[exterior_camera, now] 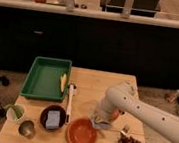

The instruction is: Place towel in table surface

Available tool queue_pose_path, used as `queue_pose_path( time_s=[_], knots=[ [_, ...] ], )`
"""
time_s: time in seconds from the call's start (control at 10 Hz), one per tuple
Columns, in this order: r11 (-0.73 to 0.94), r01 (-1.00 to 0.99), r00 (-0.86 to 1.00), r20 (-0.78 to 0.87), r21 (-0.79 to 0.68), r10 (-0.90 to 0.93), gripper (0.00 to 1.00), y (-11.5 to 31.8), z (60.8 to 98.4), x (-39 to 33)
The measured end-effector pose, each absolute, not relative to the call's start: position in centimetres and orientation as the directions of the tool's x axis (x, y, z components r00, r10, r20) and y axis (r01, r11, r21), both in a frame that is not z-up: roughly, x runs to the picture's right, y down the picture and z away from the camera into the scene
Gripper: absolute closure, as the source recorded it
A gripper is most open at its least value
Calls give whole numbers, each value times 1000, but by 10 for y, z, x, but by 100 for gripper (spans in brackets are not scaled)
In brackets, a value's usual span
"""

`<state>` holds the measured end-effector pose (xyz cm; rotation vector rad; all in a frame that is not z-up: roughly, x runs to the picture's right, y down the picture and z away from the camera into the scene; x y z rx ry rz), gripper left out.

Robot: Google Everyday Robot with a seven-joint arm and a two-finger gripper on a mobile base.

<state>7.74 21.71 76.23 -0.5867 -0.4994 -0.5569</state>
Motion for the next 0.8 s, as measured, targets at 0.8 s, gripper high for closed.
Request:
queue_pose_path(
  time_s=[0.8],
  knots=[
    [730,573,768,556,-372,-319,100,183,791,72]
  ],
)
